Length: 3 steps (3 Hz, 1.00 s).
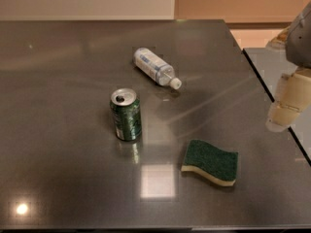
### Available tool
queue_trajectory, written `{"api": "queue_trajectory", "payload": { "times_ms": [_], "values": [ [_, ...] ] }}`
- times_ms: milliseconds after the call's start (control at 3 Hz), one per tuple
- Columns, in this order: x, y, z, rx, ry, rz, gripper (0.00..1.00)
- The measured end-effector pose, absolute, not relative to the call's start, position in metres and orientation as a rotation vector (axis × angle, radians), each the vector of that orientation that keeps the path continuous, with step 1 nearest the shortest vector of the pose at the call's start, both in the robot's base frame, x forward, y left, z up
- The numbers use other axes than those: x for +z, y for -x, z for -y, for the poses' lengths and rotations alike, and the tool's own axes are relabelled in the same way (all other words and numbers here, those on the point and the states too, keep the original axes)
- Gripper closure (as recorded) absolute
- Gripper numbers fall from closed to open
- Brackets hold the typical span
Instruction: Pick blue plastic bottle
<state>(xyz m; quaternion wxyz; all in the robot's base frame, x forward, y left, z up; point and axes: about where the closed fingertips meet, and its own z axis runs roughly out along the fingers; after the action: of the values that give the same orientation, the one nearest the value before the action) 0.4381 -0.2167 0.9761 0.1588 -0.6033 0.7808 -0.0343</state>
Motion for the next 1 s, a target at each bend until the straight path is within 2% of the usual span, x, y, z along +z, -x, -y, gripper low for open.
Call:
{"api": "queue_trajectory", "payload": {
  "times_ms": [667, 1000],
  "values": [
    [0.975, -0.444, 0.214, -0.076, 1.733, -2.244, 0.0],
    [0.964, -0.469, 0.207, -0.042, 1.701, -2.307, 0.0]
  ]
}}
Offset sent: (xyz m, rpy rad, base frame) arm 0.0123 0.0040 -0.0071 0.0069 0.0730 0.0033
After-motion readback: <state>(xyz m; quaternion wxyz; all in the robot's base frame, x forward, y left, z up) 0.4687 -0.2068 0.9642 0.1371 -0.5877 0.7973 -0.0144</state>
